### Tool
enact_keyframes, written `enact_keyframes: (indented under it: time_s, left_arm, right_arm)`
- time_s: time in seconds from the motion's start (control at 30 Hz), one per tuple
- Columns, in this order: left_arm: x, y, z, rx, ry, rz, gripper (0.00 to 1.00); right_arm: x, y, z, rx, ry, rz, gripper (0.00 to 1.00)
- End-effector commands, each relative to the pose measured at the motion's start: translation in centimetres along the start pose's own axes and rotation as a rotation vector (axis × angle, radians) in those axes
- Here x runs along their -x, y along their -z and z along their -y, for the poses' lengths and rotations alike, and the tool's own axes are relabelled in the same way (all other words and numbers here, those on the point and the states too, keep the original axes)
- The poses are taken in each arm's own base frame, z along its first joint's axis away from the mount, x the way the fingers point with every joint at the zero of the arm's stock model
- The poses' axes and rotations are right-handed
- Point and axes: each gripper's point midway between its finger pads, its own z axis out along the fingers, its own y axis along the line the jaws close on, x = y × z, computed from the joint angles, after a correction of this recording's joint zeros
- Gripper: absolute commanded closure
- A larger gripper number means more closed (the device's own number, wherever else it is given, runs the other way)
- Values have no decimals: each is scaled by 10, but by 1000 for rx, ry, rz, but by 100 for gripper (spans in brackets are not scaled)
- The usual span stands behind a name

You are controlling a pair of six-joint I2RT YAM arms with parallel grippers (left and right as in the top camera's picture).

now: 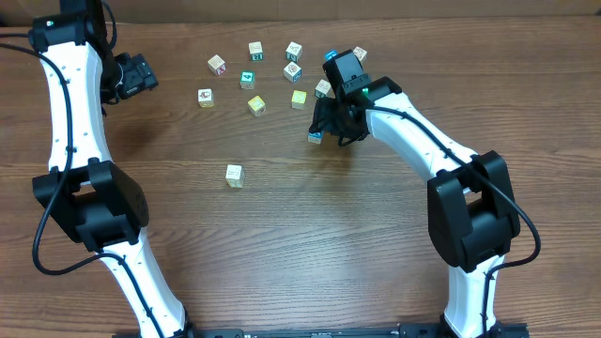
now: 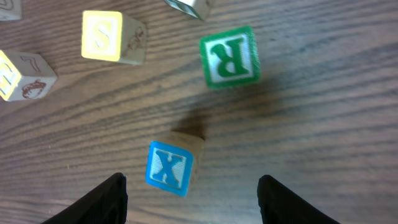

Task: Form a tower
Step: 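Lower the right gripper and grasp the blue X block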

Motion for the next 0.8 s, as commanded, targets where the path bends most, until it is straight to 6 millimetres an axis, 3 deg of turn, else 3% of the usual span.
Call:
enact_keyframes:
  time_s: [0.0, 0.23, 0.57, 0.77]
  left_arm:
    - [3, 6, 1, -5, 10, 18, 0]
    - [3, 6, 1, -5, 10, 18, 0]
    - [3, 6, 1, -5, 10, 18, 0]
    - [3, 6, 1, -5, 10, 18, 0]
  right_arm:
    - [-2, -7, -5, -6, 16, 35, 35]
    - [-2, -16, -22, -23, 63, 105, 36]
    - [-10, -38, -7, -143, -14, 133, 36]
    - [-11, -40, -6, -144, -35, 133, 48]
